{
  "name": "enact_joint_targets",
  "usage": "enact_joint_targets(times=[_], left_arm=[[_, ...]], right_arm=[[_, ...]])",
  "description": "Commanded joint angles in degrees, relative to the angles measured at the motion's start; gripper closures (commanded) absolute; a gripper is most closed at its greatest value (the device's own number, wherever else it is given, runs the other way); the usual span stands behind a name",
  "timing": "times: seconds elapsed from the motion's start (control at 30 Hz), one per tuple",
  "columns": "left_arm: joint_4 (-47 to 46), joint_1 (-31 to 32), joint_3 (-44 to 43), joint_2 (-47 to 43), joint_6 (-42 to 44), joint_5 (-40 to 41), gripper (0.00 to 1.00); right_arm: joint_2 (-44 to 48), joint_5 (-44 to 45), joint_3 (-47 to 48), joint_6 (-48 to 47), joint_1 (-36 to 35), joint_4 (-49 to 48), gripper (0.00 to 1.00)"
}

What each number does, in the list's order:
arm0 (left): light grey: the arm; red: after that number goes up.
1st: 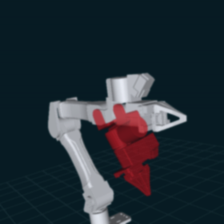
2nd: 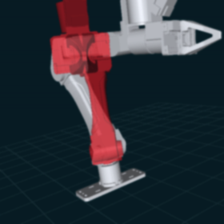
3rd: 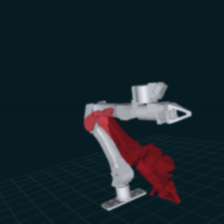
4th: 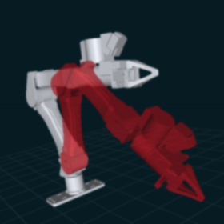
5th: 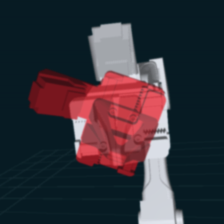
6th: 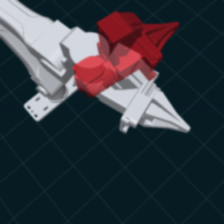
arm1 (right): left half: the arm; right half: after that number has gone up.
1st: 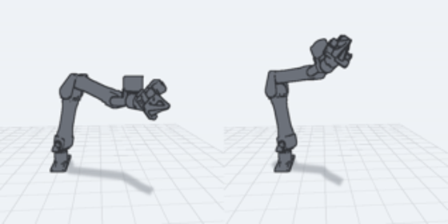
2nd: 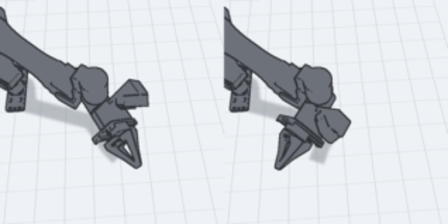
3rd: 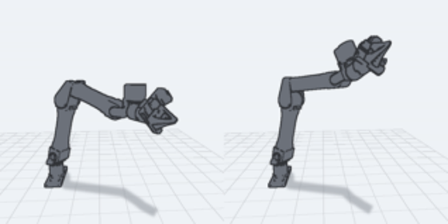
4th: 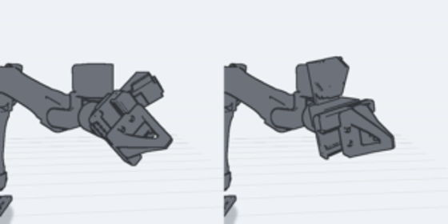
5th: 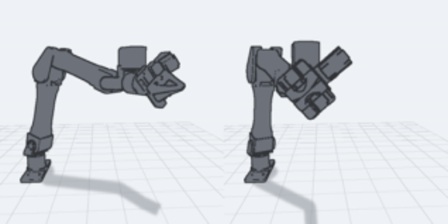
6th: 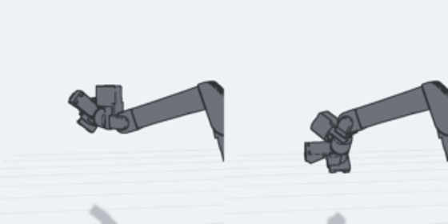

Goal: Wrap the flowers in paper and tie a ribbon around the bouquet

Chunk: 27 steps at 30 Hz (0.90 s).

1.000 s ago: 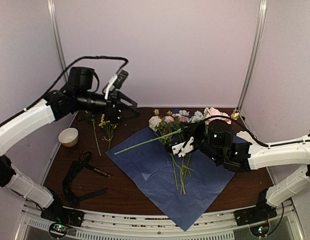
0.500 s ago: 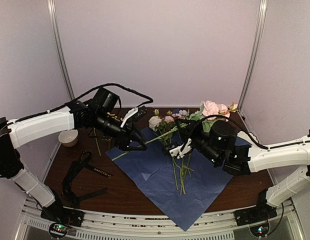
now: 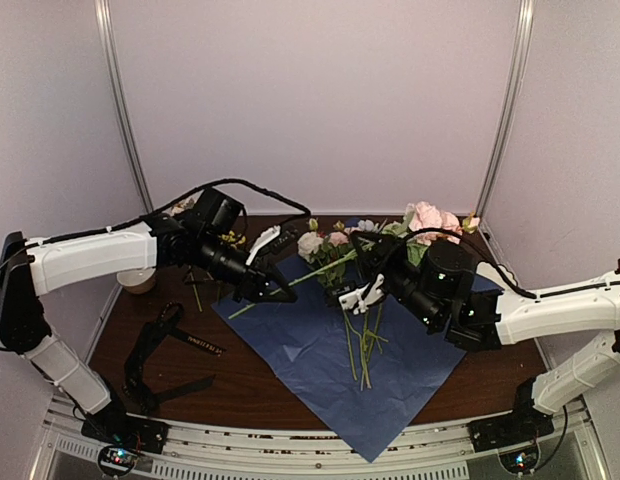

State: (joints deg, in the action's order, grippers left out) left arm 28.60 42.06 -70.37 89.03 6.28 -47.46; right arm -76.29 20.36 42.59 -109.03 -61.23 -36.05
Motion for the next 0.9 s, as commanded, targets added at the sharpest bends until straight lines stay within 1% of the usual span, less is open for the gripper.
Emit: enact_joint_targets(times=[0.0,0.07,0.1,0.13,0.17,0.2,0.27,0.33,0.37,0.4,0.43,0.47,0.5,0.53,0.6,0.67,0.7,0.8,0.87], left_arm=[[-18.38,-0.13,4.6,-3.13,-9.86,4.63,1.0],[-25.29,-0.19,6.49,-4.02,-13.55,6.61,1.0],[-27.9,-0.13,7.19,-4.32,-14.97,7.73,1.0],[-29.6,-0.19,7.64,-4.55,-15.84,8.92,1.0],[-31.01,-0.14,7.87,-4.69,-16.36,10.04,1.0],[-31.97,-0.14,8.17,-4.97,-16.72,11.69,1.0],[-33.55,-0.16,8.75,-5.4,-16.92,16.28,1.0],[-35.6,-0.14,9.59,-5.74,-17.46,21.5,1.0],[-37.15,-0.14,10.09,-5.79,-18.07,23.71,1.0],[-39.08,-0.1,10.97,-5.91,-18.67,25.46,1.0],[-41.57,0.02,11.8,-6.08,-19.09,26.05,1.0],[-43.89,0.3,12.74,-6.37,-19.48,26.55,1.0],[-46.45,0.61,13.69,-6.71,-19.86,27.07,1.0],[-48.85,1.0,14.7,-6.95,-20.31,27.35,1.0],[-53.35,1.54,16.37,-7.44,-20.96,27.68,1.0],[-55.51,2.23,16.87,-7.49,-20.94,27.9,1.0],[-55.65,2.64,16.74,-7.43,-20.72,27.94,1.0],[-56.3,3.31,17.13,-7.74,-20.35,28.16,1.0],[-57.44,3.5,17.96,-8.2,-20.67,28.41,1.0]], right_arm=[[1.01,-0.61,-1.01,7.37,-0.46,-6.28,0.43],[1.34,-0.53,-1.27,10.2,-0.58,-9.82,0.3],[1.46,-0.38,-1.3,11.72,-0.68,-10.78,0.22],[1.76,-0.33,-1.37,13.14,-0.9,-11.57,0.1],[1.96,-0.13,-1.64,14.43,-1.21,-12.24,0.02],[2.14,0.3,-1.7,15.83,-1.49,-12.89,0.0],[2.67,1.29,-1.98,20.93,-2.42,-14.41,0.0],[4.41,1.52,-1.41,31.97,-3.13,-13.36,0.0],[6.04,0.62,-0.34,40.21,-3.21,-9.25,0.0],[7.8,-1.64,1.57,50.42,-3.05,-4.19,0.0],[9.26,-5.08,3.7,63.43,-2.36,1.53,0.0],[10.1,-10.59,5.83,75.45,-1.0,5.71,0.0],[10.04,-15.15,7.44,87.24,0.41,7.41,0.0],[9.15,-16.27,8.36,96.61,1.14,6.84,0.0],[6.42,-14.97,9.52,111.19,1.56,3.77,0.01],[3.18,-15.91,11.15,121.92,2.16,1.8,0.03],[1.63,-16.3,12.57,125.9,2.56,2.65,0.05],[-2.53,-14.85,19.35,137.38,4.37,11.29,0.11],[-5.36,-14.99,23.28,142.67,5.82,15.28,0.16]])
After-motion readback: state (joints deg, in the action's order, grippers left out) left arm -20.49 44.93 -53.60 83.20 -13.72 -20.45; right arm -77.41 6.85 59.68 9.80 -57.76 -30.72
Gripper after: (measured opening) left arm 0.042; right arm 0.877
